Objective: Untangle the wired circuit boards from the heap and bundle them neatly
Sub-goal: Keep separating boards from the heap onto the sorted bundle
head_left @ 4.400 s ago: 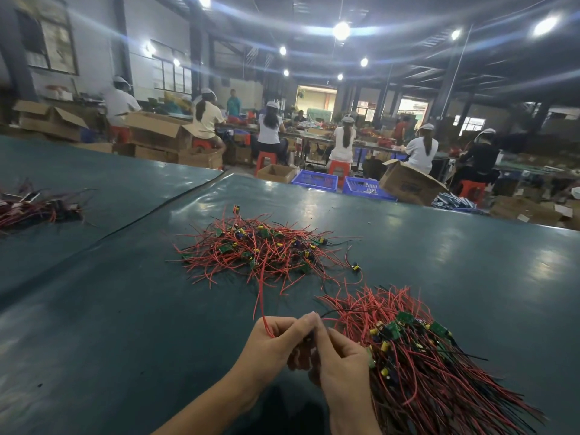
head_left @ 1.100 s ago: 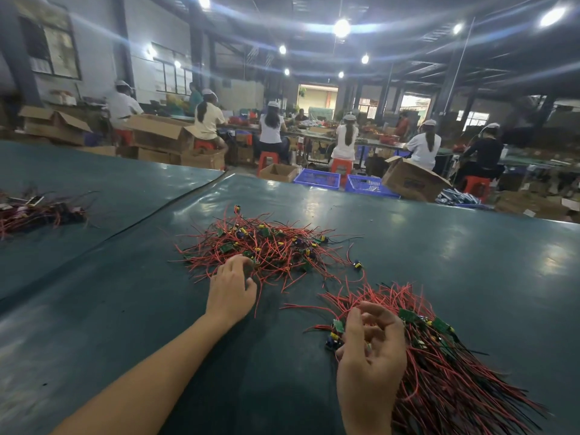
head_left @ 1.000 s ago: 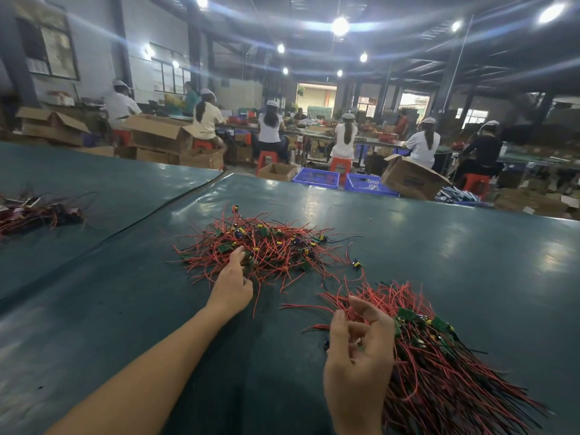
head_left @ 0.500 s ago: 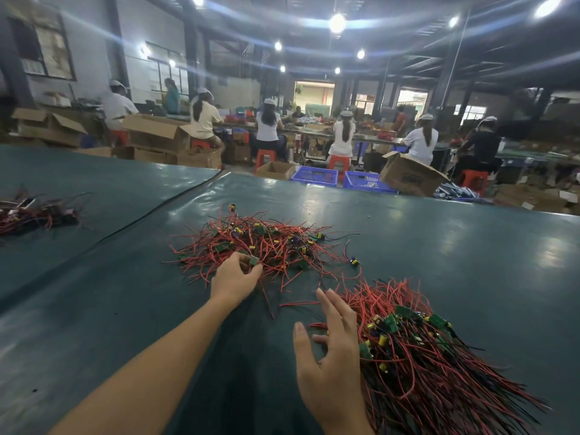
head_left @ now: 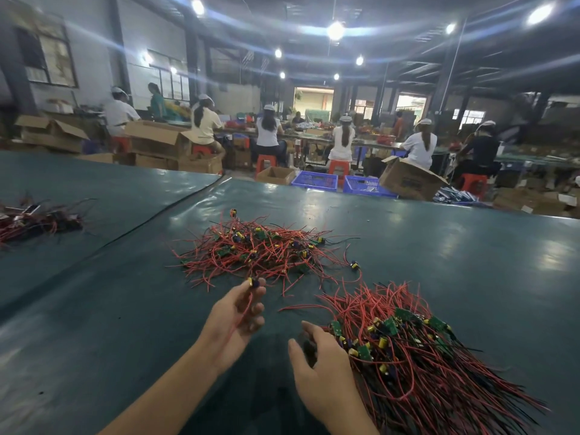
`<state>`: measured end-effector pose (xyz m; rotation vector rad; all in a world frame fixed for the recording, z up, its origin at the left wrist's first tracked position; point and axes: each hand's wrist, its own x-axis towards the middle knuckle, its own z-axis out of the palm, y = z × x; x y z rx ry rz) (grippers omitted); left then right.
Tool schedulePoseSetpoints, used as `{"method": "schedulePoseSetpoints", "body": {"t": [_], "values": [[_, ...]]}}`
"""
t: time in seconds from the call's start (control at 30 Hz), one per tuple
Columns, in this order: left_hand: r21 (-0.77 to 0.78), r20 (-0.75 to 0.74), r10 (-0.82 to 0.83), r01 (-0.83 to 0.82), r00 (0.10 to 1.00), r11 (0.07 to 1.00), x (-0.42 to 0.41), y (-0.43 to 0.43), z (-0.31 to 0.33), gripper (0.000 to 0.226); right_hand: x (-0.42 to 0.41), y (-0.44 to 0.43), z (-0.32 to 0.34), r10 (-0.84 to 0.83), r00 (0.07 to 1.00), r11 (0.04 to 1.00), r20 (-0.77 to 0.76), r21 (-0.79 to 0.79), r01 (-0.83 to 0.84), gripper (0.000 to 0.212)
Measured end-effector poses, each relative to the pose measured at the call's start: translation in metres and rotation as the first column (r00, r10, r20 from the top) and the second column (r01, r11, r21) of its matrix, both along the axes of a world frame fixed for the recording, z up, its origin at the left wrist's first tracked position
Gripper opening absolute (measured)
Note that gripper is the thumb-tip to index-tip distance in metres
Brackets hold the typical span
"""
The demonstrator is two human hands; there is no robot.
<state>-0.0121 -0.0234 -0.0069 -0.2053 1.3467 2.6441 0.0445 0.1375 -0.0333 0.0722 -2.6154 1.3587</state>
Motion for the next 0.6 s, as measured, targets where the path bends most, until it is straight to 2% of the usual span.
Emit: {"method": "schedulePoseSetpoints", "body": {"t": [0.17,0.4,0.6], "values": [[0.011,0.055,-0.151,0.151,0.987,0.989,0.012,0.008,-0.005,0.037,-0.005,0.01,-0.001,-0.099,0.995,0.991,0.028,0.091,0.096,0.049],[-0.027,0.031,-0.2,0.201,0.979,0.979,0.015,0.016,-0.007,0.037,-0.013,0.021,-0.003,-0.211,0.976,0.973,0.053,0.113,0.204,0.045],[-0.065,0.021,-0.217,0.218,0.976,0.974,0.02,0.019,-0.004,0.04,-0.015,0.033,0.0,-0.35,0.937,0.934,-0.024,-0.093,0.346,0.025]]}}
